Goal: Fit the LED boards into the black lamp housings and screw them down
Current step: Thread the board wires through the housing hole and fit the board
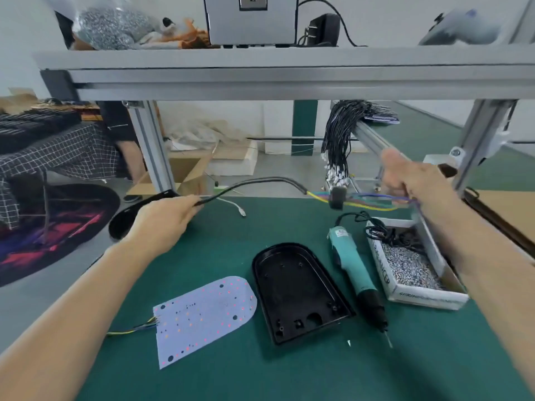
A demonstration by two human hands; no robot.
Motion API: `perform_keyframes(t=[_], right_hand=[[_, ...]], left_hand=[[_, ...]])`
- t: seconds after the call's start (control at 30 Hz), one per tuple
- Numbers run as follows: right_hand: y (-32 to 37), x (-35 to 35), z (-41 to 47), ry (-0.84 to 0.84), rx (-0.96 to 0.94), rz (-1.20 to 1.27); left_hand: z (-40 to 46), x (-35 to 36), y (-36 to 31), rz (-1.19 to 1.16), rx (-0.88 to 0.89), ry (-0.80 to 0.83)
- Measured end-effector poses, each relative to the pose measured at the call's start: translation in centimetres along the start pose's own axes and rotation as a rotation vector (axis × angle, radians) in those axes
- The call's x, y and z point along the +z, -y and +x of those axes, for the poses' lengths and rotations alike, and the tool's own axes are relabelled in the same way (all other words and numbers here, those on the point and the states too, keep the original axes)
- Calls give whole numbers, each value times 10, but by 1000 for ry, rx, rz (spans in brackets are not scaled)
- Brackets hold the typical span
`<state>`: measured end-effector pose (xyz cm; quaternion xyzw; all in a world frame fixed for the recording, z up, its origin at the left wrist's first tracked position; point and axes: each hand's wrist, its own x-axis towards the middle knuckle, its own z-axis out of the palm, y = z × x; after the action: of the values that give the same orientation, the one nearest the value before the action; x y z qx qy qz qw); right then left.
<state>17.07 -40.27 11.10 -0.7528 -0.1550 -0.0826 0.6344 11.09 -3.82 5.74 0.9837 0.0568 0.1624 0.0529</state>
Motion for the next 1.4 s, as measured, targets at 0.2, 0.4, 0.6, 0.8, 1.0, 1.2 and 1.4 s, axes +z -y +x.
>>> perform_keyframes(t=[0.2,0.4,0.6,0.8,1.0,1.2,1.4], right_hand=[[11,70,-5,459,-211,-398],[-8,73,-1,647,-70,-131],[-18,82,17,645,253,-96],[11,52,23,378,49,17],[28,3,22,306,49,102],[12,13,12,330,35,65],[1,12,11,320,37,104]], left_hand=[[14,-31,-98,-2,802,-198],[8,-30,-136,39,1069,-184],[-10,2,-169,254,1373,-9],[-5,14,-158,-36,1191,-427],[-9,43,-150,-303,625,232],[5,53,-159,81,784,419],[24,1,-72,-492,106,302]])
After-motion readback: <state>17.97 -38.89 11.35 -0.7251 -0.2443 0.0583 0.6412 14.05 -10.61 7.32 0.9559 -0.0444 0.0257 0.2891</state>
